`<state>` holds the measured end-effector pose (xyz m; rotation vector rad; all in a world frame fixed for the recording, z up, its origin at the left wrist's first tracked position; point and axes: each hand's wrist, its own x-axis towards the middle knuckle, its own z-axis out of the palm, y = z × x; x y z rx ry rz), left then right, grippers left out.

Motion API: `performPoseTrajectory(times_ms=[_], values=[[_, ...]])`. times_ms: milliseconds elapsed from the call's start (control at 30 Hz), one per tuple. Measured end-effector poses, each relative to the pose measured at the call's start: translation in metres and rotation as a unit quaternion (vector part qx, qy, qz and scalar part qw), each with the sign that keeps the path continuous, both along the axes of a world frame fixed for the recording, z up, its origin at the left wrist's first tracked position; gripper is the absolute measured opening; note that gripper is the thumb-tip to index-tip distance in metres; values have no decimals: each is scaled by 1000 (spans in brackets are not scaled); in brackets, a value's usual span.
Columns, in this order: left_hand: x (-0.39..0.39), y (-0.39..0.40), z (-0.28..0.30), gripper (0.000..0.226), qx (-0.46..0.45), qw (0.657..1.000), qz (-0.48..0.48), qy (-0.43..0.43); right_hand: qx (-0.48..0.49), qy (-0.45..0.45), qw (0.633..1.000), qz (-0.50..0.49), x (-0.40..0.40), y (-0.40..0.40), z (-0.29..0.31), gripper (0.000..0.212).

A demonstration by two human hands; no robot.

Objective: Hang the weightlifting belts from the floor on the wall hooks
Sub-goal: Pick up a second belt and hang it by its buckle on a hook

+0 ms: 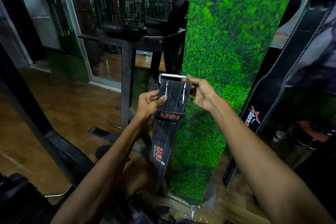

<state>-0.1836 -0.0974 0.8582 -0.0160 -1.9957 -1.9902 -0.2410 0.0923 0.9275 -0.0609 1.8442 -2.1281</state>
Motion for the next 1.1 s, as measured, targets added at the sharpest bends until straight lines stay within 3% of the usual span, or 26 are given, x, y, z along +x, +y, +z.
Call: performPoseTrajectory(times_ms=[100, 200, 433, 600, 767, 833, 967, 1100], values=[[-5, 7, 17, 26, 44, 998, -52, -8, 34, 148, 980, -131, -4, -3, 10, 18], [-10, 16, 48, 31, 92, 992, -79, 15, 57, 213, 960, -172, -7, 2, 14, 15], [-62, 51, 110, 10, -34, 991, -11, 131, 108, 317, 913, -233, -8, 35, 63, 14], [-94, 89, 181, 15, -125, 970, -58, 199, 195, 421, 826, -319, -17, 90, 121, 18], [-115, 146, 255, 33, -214, 930, 7, 297, 261, 483, 720, -425, -18, 140, 178, 18], [-121, 166, 279, 36, -216, 922, 39, 320, 270, 507, 682, -453, -15, 154, 202, 12], [-128, 202, 313, 48, -203, 917, 71, 337, 322, 531, 606, -497, -7, 180, 238, 24], [-130, 231, 340, 31, -235, 900, 111, 349, 356, 508, 572, -536, -12, 203, 260, 23]])
